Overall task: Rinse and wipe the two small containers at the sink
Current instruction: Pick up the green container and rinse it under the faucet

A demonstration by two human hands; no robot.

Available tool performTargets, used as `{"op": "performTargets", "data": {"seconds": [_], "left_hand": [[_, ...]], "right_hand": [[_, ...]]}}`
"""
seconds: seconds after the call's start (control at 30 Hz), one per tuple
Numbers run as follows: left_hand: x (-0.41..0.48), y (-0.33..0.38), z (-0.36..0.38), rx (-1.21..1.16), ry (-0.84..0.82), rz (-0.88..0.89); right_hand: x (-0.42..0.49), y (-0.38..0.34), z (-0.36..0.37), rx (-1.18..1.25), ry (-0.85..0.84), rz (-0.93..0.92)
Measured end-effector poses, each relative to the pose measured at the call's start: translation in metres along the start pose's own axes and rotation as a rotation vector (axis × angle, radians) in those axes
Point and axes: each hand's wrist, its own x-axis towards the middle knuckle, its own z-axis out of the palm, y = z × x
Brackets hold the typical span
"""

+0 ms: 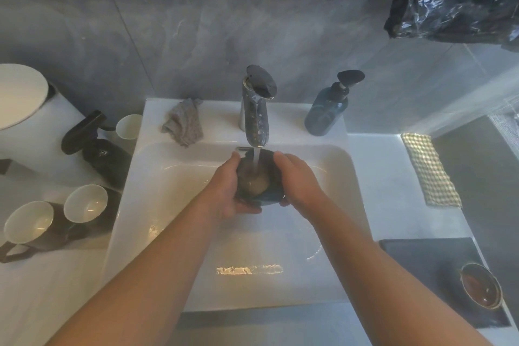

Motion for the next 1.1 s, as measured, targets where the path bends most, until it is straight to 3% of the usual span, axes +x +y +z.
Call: {"op": "performTargets", "data": {"seconds": [0.27, 0.67, 0.87, 1.1], "left_hand": [[-0.011, 0.007, -0.01, 0.029, -0.044, 0.046], [-0.024, 0.013, -0.008, 0.19, 0.059, 0.217], [-0.013, 0.005, -0.008, 0.132, 0.097, 0.306], [-0.006, 0.0, -0.001, -0.052, 0.104, 0.289]], "right_hand": [[0.01, 0.006, 0.015, 0.269, -0.011, 0.142], [0.022, 0.023, 0.02, 0.54, -0.081, 0.259], [0.025, 0.033, 0.02, 0.758, -0.242, 0.315], [0.019, 0.035, 0.024, 0.863, -0.145, 0.231]]}}
